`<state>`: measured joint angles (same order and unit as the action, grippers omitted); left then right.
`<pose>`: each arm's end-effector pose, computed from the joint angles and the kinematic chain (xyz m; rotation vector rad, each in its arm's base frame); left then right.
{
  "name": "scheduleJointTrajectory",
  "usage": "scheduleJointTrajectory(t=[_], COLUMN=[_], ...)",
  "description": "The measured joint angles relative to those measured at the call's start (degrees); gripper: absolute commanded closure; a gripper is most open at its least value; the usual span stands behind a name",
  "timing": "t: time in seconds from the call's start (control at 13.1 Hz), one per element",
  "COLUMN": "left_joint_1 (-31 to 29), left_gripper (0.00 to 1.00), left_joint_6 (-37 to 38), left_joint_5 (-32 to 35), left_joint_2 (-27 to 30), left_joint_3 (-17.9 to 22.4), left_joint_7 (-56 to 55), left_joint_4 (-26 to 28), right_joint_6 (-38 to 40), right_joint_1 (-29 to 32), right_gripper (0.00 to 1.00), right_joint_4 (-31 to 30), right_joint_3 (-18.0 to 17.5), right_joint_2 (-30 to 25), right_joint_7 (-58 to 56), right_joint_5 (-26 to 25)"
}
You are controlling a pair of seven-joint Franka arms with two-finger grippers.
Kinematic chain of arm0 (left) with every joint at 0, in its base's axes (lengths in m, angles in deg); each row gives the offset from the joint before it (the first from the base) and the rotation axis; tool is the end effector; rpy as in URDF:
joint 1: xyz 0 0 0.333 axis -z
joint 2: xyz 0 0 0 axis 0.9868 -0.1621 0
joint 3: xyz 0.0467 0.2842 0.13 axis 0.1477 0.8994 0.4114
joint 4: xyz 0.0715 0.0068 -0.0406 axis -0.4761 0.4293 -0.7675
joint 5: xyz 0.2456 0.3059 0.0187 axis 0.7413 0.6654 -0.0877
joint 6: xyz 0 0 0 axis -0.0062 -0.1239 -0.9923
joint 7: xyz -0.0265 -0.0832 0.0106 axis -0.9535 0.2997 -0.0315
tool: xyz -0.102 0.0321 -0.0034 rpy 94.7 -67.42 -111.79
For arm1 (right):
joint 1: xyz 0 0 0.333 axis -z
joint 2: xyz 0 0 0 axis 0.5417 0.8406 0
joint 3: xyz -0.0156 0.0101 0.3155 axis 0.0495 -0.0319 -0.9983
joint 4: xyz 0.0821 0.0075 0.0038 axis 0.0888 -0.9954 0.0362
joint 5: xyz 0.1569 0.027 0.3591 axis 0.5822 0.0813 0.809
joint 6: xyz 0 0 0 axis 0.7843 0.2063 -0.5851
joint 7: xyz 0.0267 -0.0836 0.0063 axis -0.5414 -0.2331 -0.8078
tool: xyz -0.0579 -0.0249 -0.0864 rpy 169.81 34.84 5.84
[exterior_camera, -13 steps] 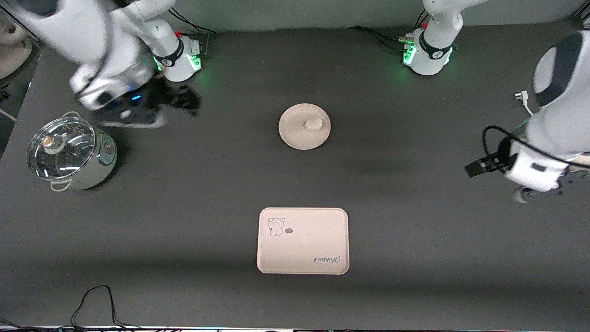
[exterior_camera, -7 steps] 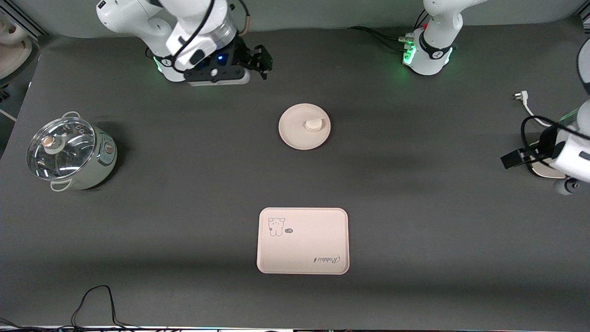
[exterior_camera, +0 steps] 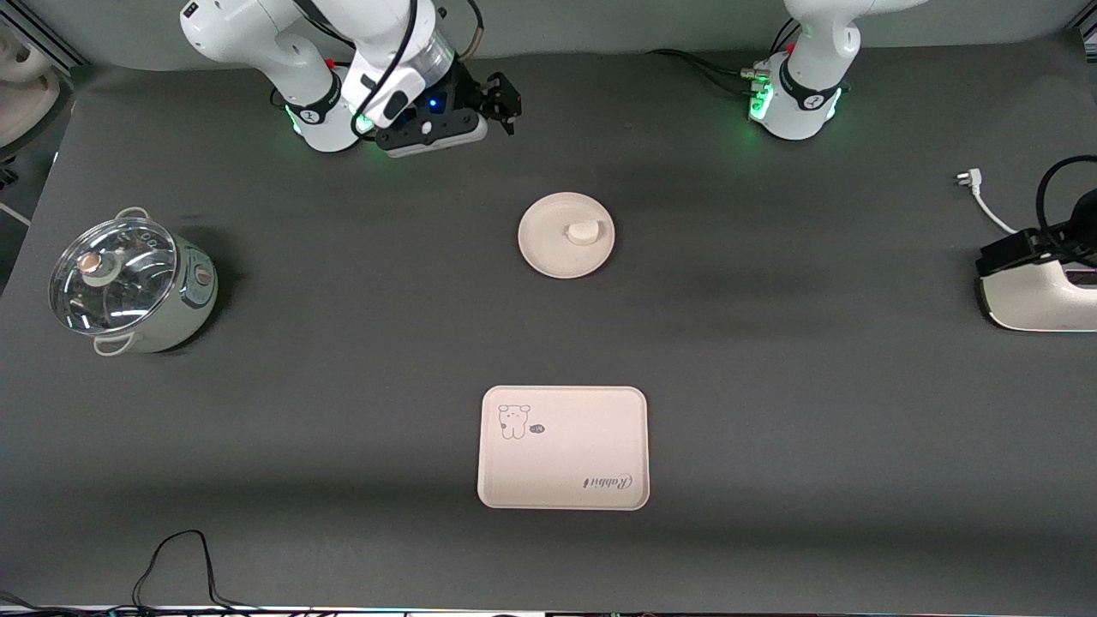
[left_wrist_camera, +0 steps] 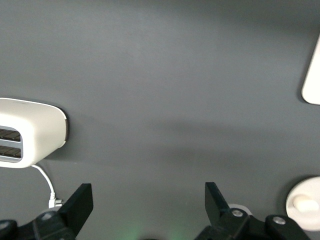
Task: Place bun in plate and plate on tray
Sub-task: 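Move the right gripper to the plate rim and lower it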
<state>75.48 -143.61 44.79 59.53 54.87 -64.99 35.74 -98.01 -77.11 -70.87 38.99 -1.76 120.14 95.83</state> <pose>0.5755 0.0289 0.6075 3.1307 0.1945 -0.1583 0.3800 0.3842 0.5397 -2.9142 -0.0448 0.1865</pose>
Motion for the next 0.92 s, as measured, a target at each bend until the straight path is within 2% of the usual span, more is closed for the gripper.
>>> scheduleJointTrajectory(t=[0.23, 0.38, 0.92], left_joint_1=[3.99, 5.09, 5.1], left_gripper=[0.0, 0.0, 0.0], left_joint_6=[0.83, 0.98, 0.98], left_joint_5=[-0.11, -0.08, -0.07], left_joint_2=[0.59, 0.94, 3.45], left_joint_3=[1.39, 1.67, 2.54], left_joint_7=[0.41, 0.4, 0.42], left_joint_4=[0.35, 1.34, 3.22], right_joint_6=[-13.27, -21.1, -43.25], right_joint_1=[-1.08, -2.35, -5.28], right_gripper=[0.0, 0.0, 0.0], right_joint_4=[-12.28, -17.86, -26.41], right_joint_3=[0.02, 0.01, 0.03], right_joint_2=[-0.94, 0.65, 11.11], right_joint_7=[-0.48, -0.56, -0.57], right_joint_5=[0.15, 0.16, 0.18])
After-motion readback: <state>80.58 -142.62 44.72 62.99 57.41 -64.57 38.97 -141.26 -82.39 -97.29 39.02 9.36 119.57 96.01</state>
